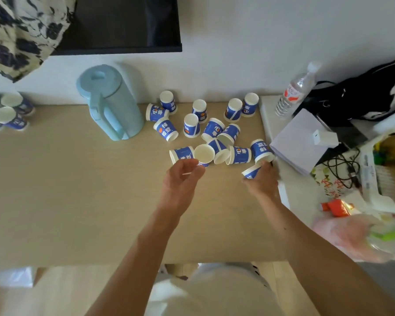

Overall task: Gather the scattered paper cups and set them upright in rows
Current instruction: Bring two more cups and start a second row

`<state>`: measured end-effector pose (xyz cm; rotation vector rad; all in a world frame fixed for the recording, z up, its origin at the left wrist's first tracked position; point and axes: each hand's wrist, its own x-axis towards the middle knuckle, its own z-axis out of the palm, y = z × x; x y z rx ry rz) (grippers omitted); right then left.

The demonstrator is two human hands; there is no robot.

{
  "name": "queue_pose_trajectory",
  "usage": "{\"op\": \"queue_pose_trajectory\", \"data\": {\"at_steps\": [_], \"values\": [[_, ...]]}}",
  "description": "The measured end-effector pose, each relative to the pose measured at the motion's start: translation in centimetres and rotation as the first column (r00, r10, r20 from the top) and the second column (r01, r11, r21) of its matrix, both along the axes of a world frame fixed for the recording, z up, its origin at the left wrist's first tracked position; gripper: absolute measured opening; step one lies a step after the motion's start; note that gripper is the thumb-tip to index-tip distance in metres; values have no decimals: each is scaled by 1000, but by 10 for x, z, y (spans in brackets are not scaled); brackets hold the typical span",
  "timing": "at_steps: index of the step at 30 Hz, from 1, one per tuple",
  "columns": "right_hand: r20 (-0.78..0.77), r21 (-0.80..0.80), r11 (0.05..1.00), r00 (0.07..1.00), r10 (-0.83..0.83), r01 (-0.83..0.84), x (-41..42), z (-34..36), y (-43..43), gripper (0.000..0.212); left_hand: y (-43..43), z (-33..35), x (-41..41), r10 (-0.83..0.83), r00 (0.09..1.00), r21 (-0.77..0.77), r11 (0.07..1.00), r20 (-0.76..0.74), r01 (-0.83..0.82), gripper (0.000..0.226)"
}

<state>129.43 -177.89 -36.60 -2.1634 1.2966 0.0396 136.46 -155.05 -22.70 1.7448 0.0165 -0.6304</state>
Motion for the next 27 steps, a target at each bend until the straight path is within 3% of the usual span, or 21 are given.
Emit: {"op": "queue_pose_trajectory", "data": {"at_steps": [6,9,11,14,16,20,27], "values": [[111,-118,992,993,51,-38,0,-18,5,69,-2,-11,-10,26,1000,21,999,-3,-26,11],[342,160,987,938,-51,-5,1,-13,17,77,-6,-18,-11,19,999,51,999,-28,-18,18],[470,299,947,882,-41,-115,3,0,28,86,-9,-22,-13,21,999,81,997,-46,-17,31],[581,321,876,805,118,-361,6,27,48,97,-13,-27,-13,24,996,129,992,-83,-13,55],[613,303,822,759,220,-483,8,45,57,104,-16,-30,-12,-1,995,144,989,-101,15,65],[654,260,743,679,335,-617,11,67,64,106,-18,-35,-8,-22,999,51,998,-36,24,49],[547,296,630,668,505,-718,21,77,33,97,-5,-43,4,42,999,39,998,12,-42,40]]}}
